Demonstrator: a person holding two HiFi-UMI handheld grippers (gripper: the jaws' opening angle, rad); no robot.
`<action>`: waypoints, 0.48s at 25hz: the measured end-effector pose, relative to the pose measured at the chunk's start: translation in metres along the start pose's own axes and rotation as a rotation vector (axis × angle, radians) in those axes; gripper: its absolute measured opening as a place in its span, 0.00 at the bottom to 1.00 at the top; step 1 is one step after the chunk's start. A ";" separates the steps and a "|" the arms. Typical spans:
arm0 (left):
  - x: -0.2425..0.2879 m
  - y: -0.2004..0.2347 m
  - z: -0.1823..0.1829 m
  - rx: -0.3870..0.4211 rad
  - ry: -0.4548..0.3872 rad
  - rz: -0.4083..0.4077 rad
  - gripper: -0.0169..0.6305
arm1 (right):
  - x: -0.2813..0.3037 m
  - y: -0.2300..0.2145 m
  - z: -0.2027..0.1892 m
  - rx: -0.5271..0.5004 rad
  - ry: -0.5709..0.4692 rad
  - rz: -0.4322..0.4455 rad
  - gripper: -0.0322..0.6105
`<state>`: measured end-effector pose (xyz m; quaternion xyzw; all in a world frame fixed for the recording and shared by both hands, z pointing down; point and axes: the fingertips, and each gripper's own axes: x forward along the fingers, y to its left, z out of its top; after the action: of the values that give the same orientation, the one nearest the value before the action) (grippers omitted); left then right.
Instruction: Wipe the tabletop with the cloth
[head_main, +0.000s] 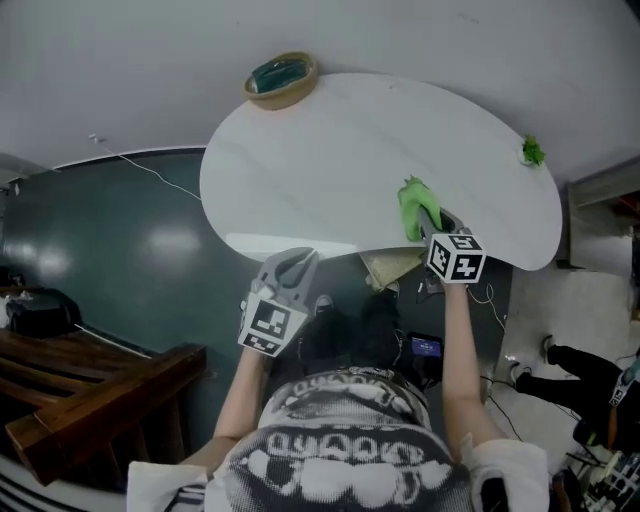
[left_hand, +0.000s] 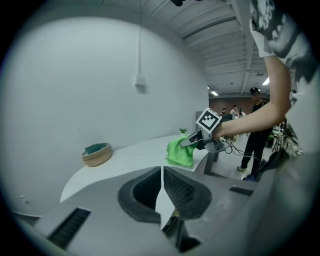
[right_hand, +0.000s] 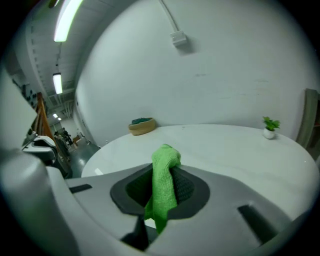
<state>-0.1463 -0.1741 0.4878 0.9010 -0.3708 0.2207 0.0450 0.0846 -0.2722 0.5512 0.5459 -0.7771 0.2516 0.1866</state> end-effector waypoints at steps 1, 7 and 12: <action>-0.011 0.006 -0.006 -0.005 0.001 0.008 0.05 | 0.009 0.027 0.001 -0.008 0.000 0.031 0.12; -0.075 0.039 -0.046 -0.044 0.028 0.079 0.05 | 0.054 0.182 0.001 -0.085 0.019 0.235 0.12; -0.117 0.057 -0.077 -0.096 0.047 0.164 0.05 | 0.075 0.288 -0.011 -0.171 0.052 0.396 0.12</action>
<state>-0.2872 -0.1209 0.5013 0.8591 -0.4522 0.2266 0.0784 -0.2119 -0.2418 0.5487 0.3583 -0.8825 0.2305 0.1994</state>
